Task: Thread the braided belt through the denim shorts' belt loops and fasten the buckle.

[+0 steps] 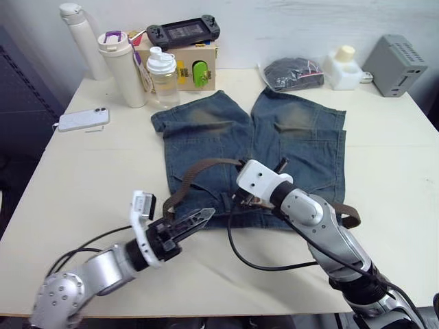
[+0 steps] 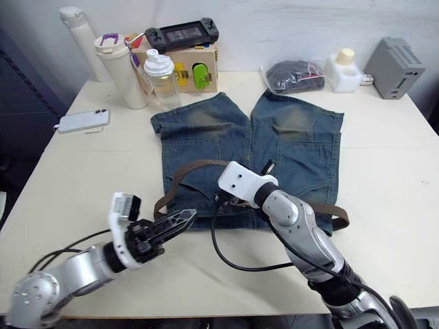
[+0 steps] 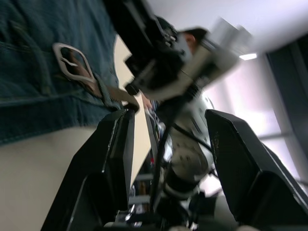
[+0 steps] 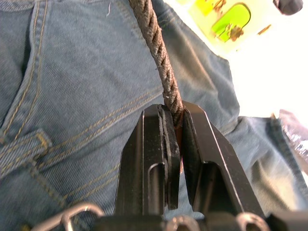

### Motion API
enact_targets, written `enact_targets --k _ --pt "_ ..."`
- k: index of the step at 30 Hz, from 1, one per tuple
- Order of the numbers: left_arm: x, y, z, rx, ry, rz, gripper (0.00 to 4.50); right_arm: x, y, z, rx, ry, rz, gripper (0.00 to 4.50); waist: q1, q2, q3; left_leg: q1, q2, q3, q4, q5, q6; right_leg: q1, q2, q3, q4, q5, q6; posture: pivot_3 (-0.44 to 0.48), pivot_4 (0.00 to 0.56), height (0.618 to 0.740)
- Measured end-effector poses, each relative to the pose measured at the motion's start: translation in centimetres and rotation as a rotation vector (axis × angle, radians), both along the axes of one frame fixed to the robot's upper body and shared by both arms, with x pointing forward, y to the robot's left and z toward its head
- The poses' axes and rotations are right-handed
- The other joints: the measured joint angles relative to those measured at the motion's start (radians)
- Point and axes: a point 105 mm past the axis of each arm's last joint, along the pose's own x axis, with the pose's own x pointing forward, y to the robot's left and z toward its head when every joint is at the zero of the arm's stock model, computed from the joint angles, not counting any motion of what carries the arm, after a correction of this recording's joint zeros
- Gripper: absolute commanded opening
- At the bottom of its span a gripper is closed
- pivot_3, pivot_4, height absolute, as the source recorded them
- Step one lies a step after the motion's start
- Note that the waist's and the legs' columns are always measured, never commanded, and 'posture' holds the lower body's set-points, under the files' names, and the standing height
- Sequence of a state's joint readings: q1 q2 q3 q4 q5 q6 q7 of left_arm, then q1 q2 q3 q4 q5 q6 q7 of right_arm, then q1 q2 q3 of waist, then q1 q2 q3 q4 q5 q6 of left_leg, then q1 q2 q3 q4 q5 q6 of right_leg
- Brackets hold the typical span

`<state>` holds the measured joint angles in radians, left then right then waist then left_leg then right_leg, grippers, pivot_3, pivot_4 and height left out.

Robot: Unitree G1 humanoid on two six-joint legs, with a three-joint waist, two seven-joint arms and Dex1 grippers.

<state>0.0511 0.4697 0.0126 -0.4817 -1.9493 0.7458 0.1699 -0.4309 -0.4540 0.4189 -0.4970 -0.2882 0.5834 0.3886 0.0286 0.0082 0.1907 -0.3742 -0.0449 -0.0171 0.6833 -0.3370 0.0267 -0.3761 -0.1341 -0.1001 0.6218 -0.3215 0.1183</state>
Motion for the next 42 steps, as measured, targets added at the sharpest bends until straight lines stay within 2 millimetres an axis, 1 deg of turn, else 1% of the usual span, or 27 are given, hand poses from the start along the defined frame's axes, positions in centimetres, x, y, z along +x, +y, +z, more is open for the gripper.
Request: enact_targets --k 2,4,6,9,16,19,22,23,30,32,33,34,35,36,37,38,39,40,41,42 --pt "2.0 -0.5 0.8 -0.088 0.031 0.080 2.62 -0.1 0.0 0.1 -0.017 -0.025 0.003 0.00 0.000 -0.001 0.000 0.000 0.000 0.000 0.001 0.000 0.000 0.000 0.000 0.000 0.000 0.000 0.000 0.000 0.150 0.690" --pt "3.1 -0.7 1.8 -0.134 0.041 0.120 2.62 -0.1 -0.2 0.1 -0.046 -0.050 0.003 0.00 -0.002 -0.001 0.000 0.000 0.001 0.001 0.001 0.000 -0.001 0.000 0.001 0.000 0.002 0.000 0.000 0.000 0.150 0.690" --pt "3.9 -0.4 2.6 -0.179 0.046 0.167 2.62 -0.2 -0.5 -0.1 -0.077 -0.066 0.000 0.00 -0.005 -0.001 0.000 0.000 0.002 0.002 0.000 0.000 -0.001 0.000 0.002 0.000 0.003 0.000 0.000 0.000 0.150 0.690" --pt "4.4 0.1 3.1 -0.213 0.057 0.212 2.62 -0.4 -0.7 -0.6 -0.097 -0.065 -0.001 0.00 -0.007 -0.001 0.000 0.000 0.003 0.002 0.000 0.000 -0.002 0.000 0.003 0.000 0.002 0.000 0.000 0.000 0.150 0.690" --pt "5.0 0.8 2.3 -0.217 0.151 0.286 2.62 -0.5 -0.5 -0.6 -0.113 -0.083 0.008 0.00 0.000 -0.002 0.000 0.000 0.002 0.002 0.001 0.001 -0.002 0.000 0.003 0.000 -0.001 0.000 0.000 0.000 0.150 0.690" --pt "5.1 0.7 2.2 -0.216 0.168 0.292 1.79 -0.7 -0.3 -0.6 -0.117 -0.088 0.021 0.00 -0.001 -0.002 0.000 0.000 0.003 0.002 0.001 0.001 -0.002 0.000 0.003 0.000 -0.001 0.000 0.000 0.000 0.150 0.690" --pt "5.2 0.4 2.3 -0.212 0.170 0.281 0.33 -0.8 -0.2 -0.5 -0.116 -0.090 0.029 0.00 -0.002 -0.002 0.000 0.000 0.003 0.002 0.001 0.001 -0.003 0.000 0.003 0.000 -0.001 0.000 0.000 0.000 0.150 0.690" --pt "5.2 0.4 2.4 -0.215 0.170 0.280 0.08 -0.8 -0.2 -0.5 -0.119 -0.092 0.028 0.00 -0.002 -0.002 0.000 0.000 0.003 0.002 0.001 0.001 -0.003 0.000 0.003 0.000 -0.001 0.000 0.000 0.000 0.150 0.690" --pt "5.3 0.2 2.7 -0.206 0.145 0.256 0.08 -1.0 0.0 -0.7 -0.118 -0.085 0.035 0.00 -0.002 -0.002 0.000 0.000 0.003 0.002 0.001 0.001 -0.003 0.000 0.003 0.000 -0.001 0.000 0.000 0.000 0.150 0.690" --pt "5.3 0.3 2.8 -0.204 0.141 0.259 0.00 -1.1 -0.1 -0.8 -0.066 -0.059 0.022 0.92 0.000 -0.002 0.000 0.000 0.003 0.001 0.001 0.001 -0.003 0.000 0.003 0.000 -0.001 0.000 0.000 0.000 0.150 0.690" --pt "5.4 0.4 2.9 -0.202 0.136 0.259 0.00 -1.2 -0.1 -0.8 -0.032 -0.038 0.021 1.19 0.000 -0.002 0.000 0.000 0.003 0.001 0.001 0.001 -0.003 0.000 0.003 0.000 -0.001 0.000 0.000 0.000 0.150 0.690" --pt "5.4 0.6 3.0 -0.198 0.128 0.260 0.00 -1.3 0.0 -0.8 0.006 -0.013 0.030 1.59 -0.001 -0.002 0.000 0.000 0.003 0.001 0.001 0.001 -0.003 0.000 0.003 0.000 -0.001 0.000 0.000 0.000 0.150 0.690" --pt "5.4 1.0 3.0 -0.174 0.107 0.261 0.00 -1.6 -0.1 -0.5 0.073 0.034 0.038 2.13 -0.002 -0.002 0.000 0.000 0.003 0.001 0.001 0.001 -0.003 0.000 0.003 0.000 -0.001 0.000 0.000 0.000 0.150 0.690" --pt "5.3 1.7 3.0 -0.140 0.082 0.269 0.00 -1.9 -0.2 -0.1 0.142 0.077 0.053 2.56 -0.002 -0.002 0.000 0.000 0.004 0.001 0.000 0.000 -0.004 0.000 0.004 0.000 -0.001 0.000 0.000 0.000 0.150 0.690" --pt "5.2 2.2 2.9 -0.114 0.064 0.271 0.00 -2.1 -0.6 0.1 0.183 0.117 0.064 3.10 -0.003 -0.002 0.000 0.000 0.004 0.001 0.000 0.000 -0.004 0.000 0.004 0.000 -0.001 0.000 0.000 0.000 0.150 0.690" --pt "4.9 2.8 2.7 -0.082 0.048 0.273 0.00 -2.2 -1.3 0.3 0.226 0.163 0.072 3.54 -0.004 -0.002 0.000 0.000 0.004 0.001 -0.001 0.000 -0.004 0.000 0.004 0.000 -0.001 0.000 0.000 0.000 0.150 0.690" --pt "4.5 3.7 2.1 -0.040 0.039 0.278 0.00 -2.3 -2.4 0.7 0.274 0.217 0.073 4.18 -0.005 -0.002 0.000 0.000 0.004 0.001 -0.001 0.000 -0.004 0.000 0.004 0.000 0.000 0.000 0.000 0.000 0.150 0.690" --pt "4.1 4.4 1.7 -0.008 0.038 0.281 0.00 -2.4 -3.5 0.8 0.310 0.268 0.078 4.45 -0.004 -0.002 0.001 0.000 0.004 0.001 -0.001 0.000 -0.004 0.000 0.004 0.000 -0.001 0.000 0.000 0.000 0.150 0.690" --pt "3.8 5.0 1.2 0.020 0.041 0.285 0.00 -2.6 -4.5 1.0 0.328 0.310 0.078 4.45 -0.004 -0.002 0.001 0.000 0.004 0.000 -0.001 0.000 -0.004 0.000 0.003 0.000 -0.001 0.000 0.000 0.000 0.150 0.690" --pt "3.6 5.3 1.0 0.033 0.039 0.282 0.00 -2.8 -5.1 1.0 0.350 0.352 0.089 4.45 -0.003 -0.002 0.001 -0.001 0.004 0.000 -0.001 0.000 -0.004 0.000 0.002 0.000 -0.002 0.000 0.000 0.000 0.150 0.690"
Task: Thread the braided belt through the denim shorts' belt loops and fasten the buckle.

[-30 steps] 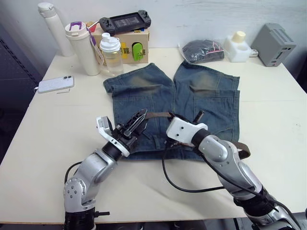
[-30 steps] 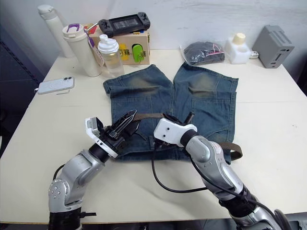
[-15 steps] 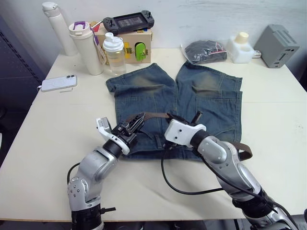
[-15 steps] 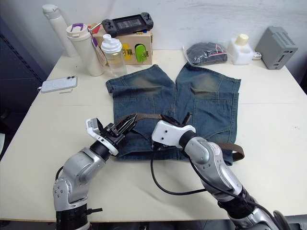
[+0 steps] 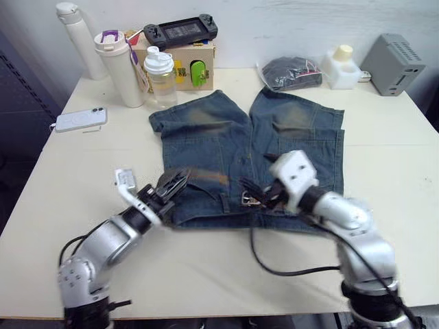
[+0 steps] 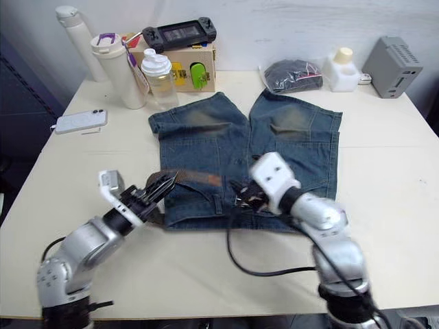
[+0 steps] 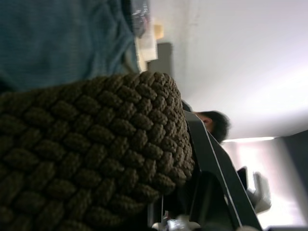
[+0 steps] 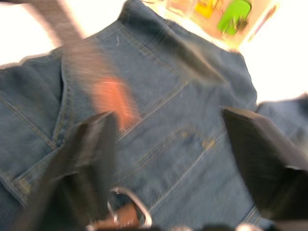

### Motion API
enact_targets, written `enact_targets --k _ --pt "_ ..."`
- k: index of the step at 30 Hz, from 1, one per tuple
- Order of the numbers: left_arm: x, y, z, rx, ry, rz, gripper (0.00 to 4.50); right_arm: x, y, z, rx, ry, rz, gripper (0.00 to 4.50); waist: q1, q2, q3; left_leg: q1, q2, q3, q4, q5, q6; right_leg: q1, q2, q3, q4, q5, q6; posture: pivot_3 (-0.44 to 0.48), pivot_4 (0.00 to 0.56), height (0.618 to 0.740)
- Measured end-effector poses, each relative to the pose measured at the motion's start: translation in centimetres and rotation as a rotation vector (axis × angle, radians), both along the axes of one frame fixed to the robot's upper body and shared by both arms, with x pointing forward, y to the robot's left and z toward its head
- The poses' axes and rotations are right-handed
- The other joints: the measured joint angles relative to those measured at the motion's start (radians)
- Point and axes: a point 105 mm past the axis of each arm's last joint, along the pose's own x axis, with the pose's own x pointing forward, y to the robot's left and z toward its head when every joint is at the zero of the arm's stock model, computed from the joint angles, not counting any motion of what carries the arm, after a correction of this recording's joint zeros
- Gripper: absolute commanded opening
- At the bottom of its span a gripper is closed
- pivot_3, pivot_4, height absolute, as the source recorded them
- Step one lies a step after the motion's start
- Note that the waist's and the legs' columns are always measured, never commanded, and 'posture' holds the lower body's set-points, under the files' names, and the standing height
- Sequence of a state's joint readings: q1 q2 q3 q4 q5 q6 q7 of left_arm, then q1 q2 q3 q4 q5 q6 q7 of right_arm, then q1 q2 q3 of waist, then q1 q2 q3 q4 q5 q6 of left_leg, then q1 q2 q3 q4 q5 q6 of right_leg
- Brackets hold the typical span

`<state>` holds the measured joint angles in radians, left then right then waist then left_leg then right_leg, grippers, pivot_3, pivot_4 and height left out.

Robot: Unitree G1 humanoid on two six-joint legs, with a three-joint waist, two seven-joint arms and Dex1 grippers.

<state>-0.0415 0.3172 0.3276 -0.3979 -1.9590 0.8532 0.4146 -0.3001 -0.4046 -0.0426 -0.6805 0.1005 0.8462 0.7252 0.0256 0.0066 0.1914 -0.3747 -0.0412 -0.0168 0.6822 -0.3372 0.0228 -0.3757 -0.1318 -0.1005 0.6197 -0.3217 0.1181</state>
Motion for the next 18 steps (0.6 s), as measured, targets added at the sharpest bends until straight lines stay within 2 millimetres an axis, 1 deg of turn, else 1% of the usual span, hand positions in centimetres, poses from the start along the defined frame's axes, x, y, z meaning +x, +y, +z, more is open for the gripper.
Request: enact_targets --k 2,4,7,10,15,18 --pt "-0.5 0.7 -0.7 0.030 0.012 -0.001 0.00 -0.7 -1.2 0.1 0.025 0.081 0.044 4.45 0.002 0.000 0.000 0.000 0.000 -0.001 0.000 0.000 0.000 0.000 -0.002 0.000 -0.001 0.000 0.000 0.000 0.150 0.690" --pt "-0.9 1.0 -1.2 0.037 0.022 -0.011 0.00 -1.3 -1.7 0.2 0.039 0.135 0.083 4.45 0.002 0.000 0.000 0.000 0.001 -0.001 0.000 0.000 0.000 0.000 -0.004 0.000 -0.001 0.000 -0.001 0.000 0.150 0.690" --pt "-1.4 1.5 -2.3 0.050 0.063 -0.013 0.00 -1.3 -2.5 0.2 0.046 0.174 0.076 4.45 0.001 0.001 0.001 0.000 0.001 -0.001 -0.001 -0.001 -0.001 -0.001 -0.004 0.000 -0.001 -0.001 -0.002 0.000 0.150 0.690" --pt "-1.7 1.1 -2.6 0.046 0.066 -0.043 0.00 -1.3 -2.5 -0.1 0.062 0.196 0.076 4.45 0.001 0.001 0.001 0.000 0.002 -0.001 -0.002 -0.001 -0.002 -0.001 -0.004 0.000 -0.001 -0.001 -0.002 0.000 0.150 0.690" --pt "-2.4 1.4 -3.5 0.072 0.099 -0.053 0.00 -1.4 -2.8 -0.4 0.060 0.220 0.066 4.45 0.001 0.001 0.001 0.000 0.002 0.000 -0.001 -0.001 -0.002 -0.001 -0.005 0.000 -0.002 -0.001 -0.002 0.000 0.150 0.690" --pt "-2.5 1.1 -3.6 0.071 0.100 -0.070 0.00 -1.5 -2.8 -0.5 0.064 0.231 0.071 4.45 0.003 0.001 0.001 0.000 0.002 0.000 -0.001 -0.001 -0.002 -0.001 -0.005 0.000 -0.002 -0.001 -0.002 0.000 0.150 0.690"
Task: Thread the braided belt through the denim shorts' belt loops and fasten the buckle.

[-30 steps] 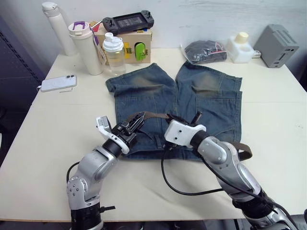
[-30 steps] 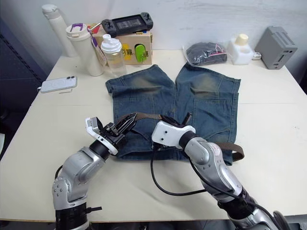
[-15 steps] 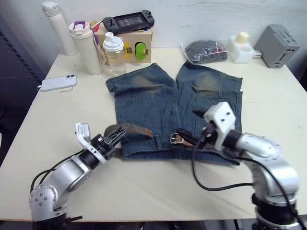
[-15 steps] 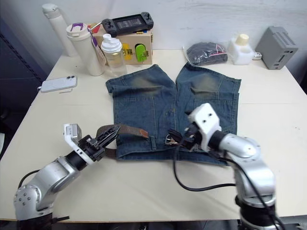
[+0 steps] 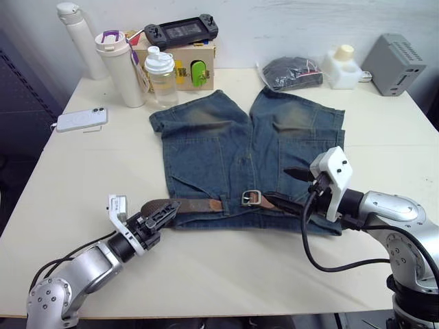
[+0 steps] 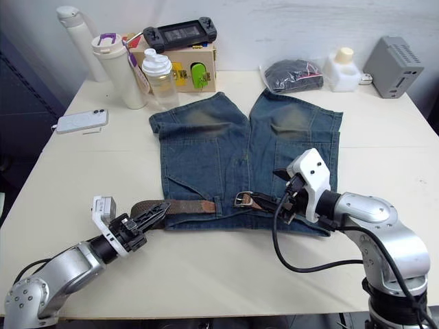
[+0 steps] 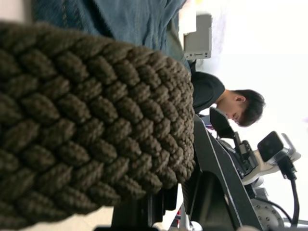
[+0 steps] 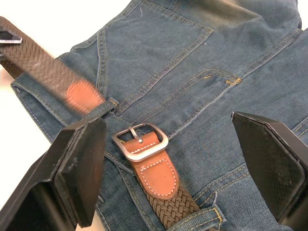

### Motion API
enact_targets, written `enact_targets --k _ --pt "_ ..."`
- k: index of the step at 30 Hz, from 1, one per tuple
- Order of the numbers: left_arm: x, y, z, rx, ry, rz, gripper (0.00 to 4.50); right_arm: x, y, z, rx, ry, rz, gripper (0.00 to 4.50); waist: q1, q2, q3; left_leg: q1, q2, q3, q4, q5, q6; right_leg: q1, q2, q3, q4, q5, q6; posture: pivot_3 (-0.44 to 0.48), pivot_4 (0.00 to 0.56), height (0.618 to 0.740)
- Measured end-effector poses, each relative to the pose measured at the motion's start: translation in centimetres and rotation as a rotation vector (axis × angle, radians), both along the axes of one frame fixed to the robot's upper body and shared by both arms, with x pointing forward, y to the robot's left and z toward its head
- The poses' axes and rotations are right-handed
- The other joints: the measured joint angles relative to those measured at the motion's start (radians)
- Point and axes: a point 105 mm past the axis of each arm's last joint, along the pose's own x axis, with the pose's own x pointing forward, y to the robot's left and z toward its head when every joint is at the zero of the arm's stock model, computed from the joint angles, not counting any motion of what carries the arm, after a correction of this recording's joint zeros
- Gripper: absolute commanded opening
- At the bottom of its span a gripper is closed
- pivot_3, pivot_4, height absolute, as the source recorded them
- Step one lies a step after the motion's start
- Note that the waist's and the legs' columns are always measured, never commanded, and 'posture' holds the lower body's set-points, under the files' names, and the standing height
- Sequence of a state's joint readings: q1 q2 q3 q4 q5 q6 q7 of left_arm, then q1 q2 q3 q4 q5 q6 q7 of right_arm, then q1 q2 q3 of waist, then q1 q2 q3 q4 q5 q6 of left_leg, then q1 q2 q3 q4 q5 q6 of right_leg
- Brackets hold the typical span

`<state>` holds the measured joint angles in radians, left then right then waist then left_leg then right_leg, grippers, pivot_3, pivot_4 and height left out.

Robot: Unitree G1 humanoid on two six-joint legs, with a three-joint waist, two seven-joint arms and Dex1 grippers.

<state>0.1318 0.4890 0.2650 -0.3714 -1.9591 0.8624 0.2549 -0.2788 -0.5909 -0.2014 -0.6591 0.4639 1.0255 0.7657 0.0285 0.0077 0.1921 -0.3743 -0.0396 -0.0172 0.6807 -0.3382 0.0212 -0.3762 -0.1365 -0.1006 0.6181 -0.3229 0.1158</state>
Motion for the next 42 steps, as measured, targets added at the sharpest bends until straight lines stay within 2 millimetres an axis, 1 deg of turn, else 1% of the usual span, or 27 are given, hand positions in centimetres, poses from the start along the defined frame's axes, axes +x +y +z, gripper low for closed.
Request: enact_targets --k 4,7,10,14,18,20,23,26,30,33,36,42 --pt "0.0 0.1 0.0 0.006 -0.003 -0.003 0.00 -0.1 -0.4 -0.3 -0.017 0.019 -0.006 4.45 0.001 0.000 0.000 0.000 0.000 0.000 0.000 0.000 0.000 0.000 -0.001 0.000 0.000 0.000 0.000 0.000 0.150 0.690" --pt "0.0 0.0 0.0 0.016 -0.005 -0.018 0.00 -0.7 -0.4 -0.8 -0.027 0.055 0.025 4.45 0.001 0.000 0.000 0.000 0.000 0.000 0.000 0.000 0.000 0.000 0.000 0.000 -0.001 0.000 0.000 0.000 0.150 0.690" --pt "0.7 -0.7 0.2 0.014 -0.015 -0.049 0.00 -1.5 -0.3 -1.4 -0.023 0.103 0.079 4.45 0.006 0.001 0.001 0.000 0.000 0.000 0.000 0.000 0.000 0.000 0.000 0.000 -0.001 0.000 0.000 0.000 0.150 0.690" --pt "1.8 -1.5 0.3 0.038 -0.045 -0.081 0.00 -2.1 -0.3 -1.3 -0.031 0.120 0.128 4.45 0.009 0.001 0.001 0.000 0.000 0.000 0.000 0.000 0.000 0.000 0.000 -0.001 -0.001 0.000 0.000 0.000 0.150 0.690" --pt "2.9 -2.7 0.1 0.126 -0.094 -0.162 0.00 -2.5 -0.2 -1.2 -0.032 0.128 0.158 4.45 0.019 0.000 0.001 0.000 0.000 0.001 0.000 0.000 0.000 0.000 0.001 -0.001 -0.001 0.000 0.000 0.000 0.150 0.690" --pt "3.2 -2.9 0.1 0.165 -0.121 -0.196 0.00 -2.6 -0.3 -1.2 -0.039 0.130 0.159 4.45 0.023 0.000 0.001 0.000 0.000 0.001 0.000 0.000 0.000 0.000 0.001 -0.001 -0.001 0.000 0.000 0.000 0.150 0.690" --pt "3.8 -3.0 -0.4 0.220 -0.138 -0.235 0.00 -2.5 -0.4 -1.2 -0.036 0.127 0.163 4.45 0.027 0.000 0.001 0.000 -0.001 0.000 0.000 0.000 0.000 0.000 0.001 -0.001 -0.001 0.000 0.000 0.000 0.150 0.690" --pt "4.5 -3.1 -0.9 0.317 -0.175 -0.305 0.00 -2.5 -0.4 -1.3 -0.035 0.130 0.171 4.45 0.028 0.000 0.002 0.000 -0.001 0.001 0.000 0.000 0.000 0.000 0.003 -0.002 0.000 0.000 0.000 0.000 0.150 0.690" --pt "5.9 -3.5 -1.2 0.413 -0.237 -0.384 0.00 -2.6 0.0 -1.7 -0.038 0.134 0.197 4.45 0.025 -0.001 0.002 0.000 -0.001 0.001 0.000 0.000 0.000 0.000 0.003 -0.002 0.000 0.000 0.000 0.000 0.150 0.690" --pt "6.6 -3.7 -1.0 0.429 -0.275 -0.422 0.00 -2.6 -0.2 -1.7 -0.045 0.127 0.197 4.45 0.025 -0.001 0.002 -0.001 0.000 0.001 0.000 0.000 0.000 0.000 0.003 -0.002 -0.002 0.000 0.000 0.000 0.150 0.690" --pt "6.8 -4.5 -0.7 0.460 -0.341 -0.488 0.00 -2.6 -0.2 -1.7 -0.045 0.122 0.200 4.45 0.026 -0.002 0.003 -0.001 0.000 0.000 0.000 0.000 0.000 0.000 0.003 -0.003 -0.002 0.000 0.000 0.000 0.150 0.690" --pt "6.6 -6.3 -1.2 0.571 -0.507 -0.652 0.00 -2.7 -0.5 -1.9 -0.052 0.120 0.206 4.45 0.028 -0.002 0.003 -0.002 -0.001 0.000 0.000 0.000 0.000 0.001 0.003 -0.003 -0.004 0.001 0.001 0.000 0.150 0.690"
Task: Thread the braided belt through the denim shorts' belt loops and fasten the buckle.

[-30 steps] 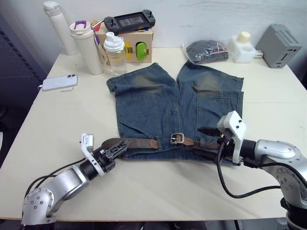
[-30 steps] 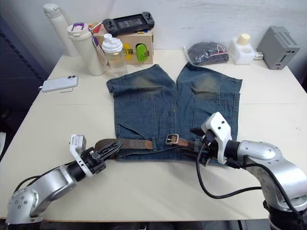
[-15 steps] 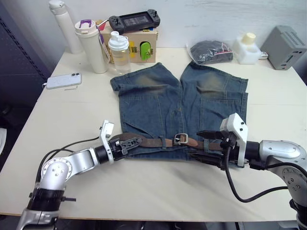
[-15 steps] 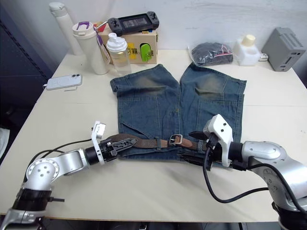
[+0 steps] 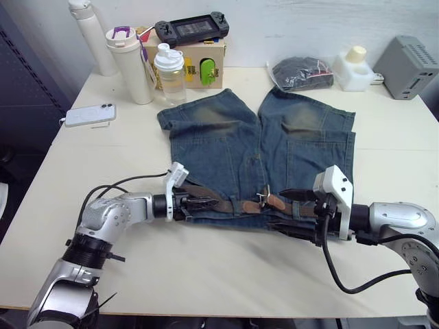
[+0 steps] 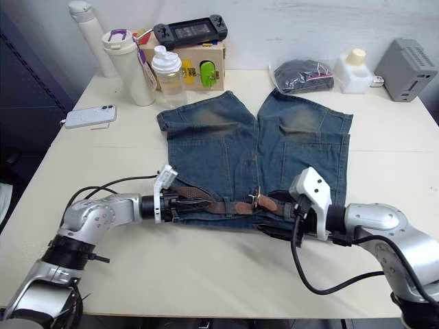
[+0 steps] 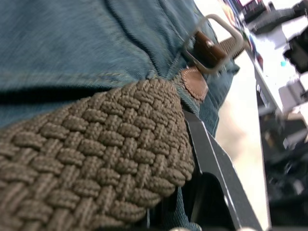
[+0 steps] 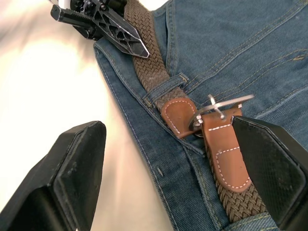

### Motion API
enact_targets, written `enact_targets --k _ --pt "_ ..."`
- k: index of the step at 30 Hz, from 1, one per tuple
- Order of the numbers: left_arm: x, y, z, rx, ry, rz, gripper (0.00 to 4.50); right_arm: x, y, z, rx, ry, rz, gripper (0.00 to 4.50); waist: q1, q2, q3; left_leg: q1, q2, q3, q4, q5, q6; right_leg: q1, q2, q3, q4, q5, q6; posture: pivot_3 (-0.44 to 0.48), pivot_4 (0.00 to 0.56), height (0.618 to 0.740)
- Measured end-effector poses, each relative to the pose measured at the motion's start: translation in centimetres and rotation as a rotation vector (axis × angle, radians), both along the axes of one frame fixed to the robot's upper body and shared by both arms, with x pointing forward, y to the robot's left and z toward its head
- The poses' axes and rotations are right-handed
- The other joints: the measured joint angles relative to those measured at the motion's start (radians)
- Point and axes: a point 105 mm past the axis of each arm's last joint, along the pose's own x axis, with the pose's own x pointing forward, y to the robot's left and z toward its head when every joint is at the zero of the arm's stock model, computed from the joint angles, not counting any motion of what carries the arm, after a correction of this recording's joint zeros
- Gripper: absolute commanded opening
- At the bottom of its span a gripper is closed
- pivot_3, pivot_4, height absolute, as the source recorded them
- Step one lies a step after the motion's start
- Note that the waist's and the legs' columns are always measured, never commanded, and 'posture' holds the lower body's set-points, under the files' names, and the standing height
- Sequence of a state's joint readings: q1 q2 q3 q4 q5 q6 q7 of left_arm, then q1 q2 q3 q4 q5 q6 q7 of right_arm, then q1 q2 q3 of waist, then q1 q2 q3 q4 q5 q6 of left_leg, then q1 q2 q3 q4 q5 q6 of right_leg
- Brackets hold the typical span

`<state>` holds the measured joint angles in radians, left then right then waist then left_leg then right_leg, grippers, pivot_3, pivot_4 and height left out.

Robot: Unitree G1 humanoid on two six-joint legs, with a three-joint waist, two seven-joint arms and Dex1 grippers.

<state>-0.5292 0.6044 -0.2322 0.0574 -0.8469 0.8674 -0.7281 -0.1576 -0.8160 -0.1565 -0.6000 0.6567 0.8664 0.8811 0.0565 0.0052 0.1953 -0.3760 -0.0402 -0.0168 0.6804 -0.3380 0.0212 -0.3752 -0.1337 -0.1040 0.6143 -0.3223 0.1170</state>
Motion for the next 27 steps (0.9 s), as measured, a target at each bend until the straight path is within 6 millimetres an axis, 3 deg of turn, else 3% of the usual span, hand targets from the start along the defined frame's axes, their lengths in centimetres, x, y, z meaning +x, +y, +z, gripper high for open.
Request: enact_targets --k 8,13,19,23,27 --pt "0.8 -2.3 0.4 0.036 -0.230 -0.188 0.00 -0.1 -0.6 -0.8 -0.049 -0.015 -0.019 4.45 0.007 0.000 0.000 -0.001 0.000 0.000 0.001 0.000 0.001 0.000 0.000 -0.001 -0.001 0.000 0.001 0.000 0.150 0.690" --pt "2.0 -1.8 0.5 0.071 -0.299 -0.206 0.00 -0.1 -0.6 -1.1 -0.058 -0.017 -0.029 4.45 0.005 -0.001 0.001 0.000 0.001 0.000 0.001 0.001 0.001 0.000 0.000 -0.003 0.000 0.001 0.001 0.000 0.150 0.690" --pt "2.2 -0.2 0.4 0.105 -0.351 -0.261 0.00 -0.2 -0.7 -1.3 -0.058 -0.019 -0.033 4.45 -0.004 -0.002 0.001 0.000 0.001 0.000 0.001 0.001 0.001 0.000 0.000 -0.003 0.001 0.001 0.001 0.000 0.150 0.690" --pt "2.1 -0.7 0.6 0.066 -0.344 -0.283 0.00 -0.3 -0.9 -1.6 -0.085 -0.028 -0.035 4.45 -0.004 -0.002 0.001 -0.001 0.001 0.000 0.001 0.001 0.002 0.000 -0.001 -0.003 0.002 0.001 0.001 0.000 0.150 0.690" --pt "1.9 -2.2 0.7 0.033 -0.354 -0.312 0.00 0.1 -0.9 -1.7 -0.196 -0.169 -0.027 4.45 0.002 -0.003 0.002 -0.001 -0.001 0.000 0.002 0.002 0.003 0.000 -0.001 -0.003 0.002 0.001 0.001 0.000 0.150 0.690"
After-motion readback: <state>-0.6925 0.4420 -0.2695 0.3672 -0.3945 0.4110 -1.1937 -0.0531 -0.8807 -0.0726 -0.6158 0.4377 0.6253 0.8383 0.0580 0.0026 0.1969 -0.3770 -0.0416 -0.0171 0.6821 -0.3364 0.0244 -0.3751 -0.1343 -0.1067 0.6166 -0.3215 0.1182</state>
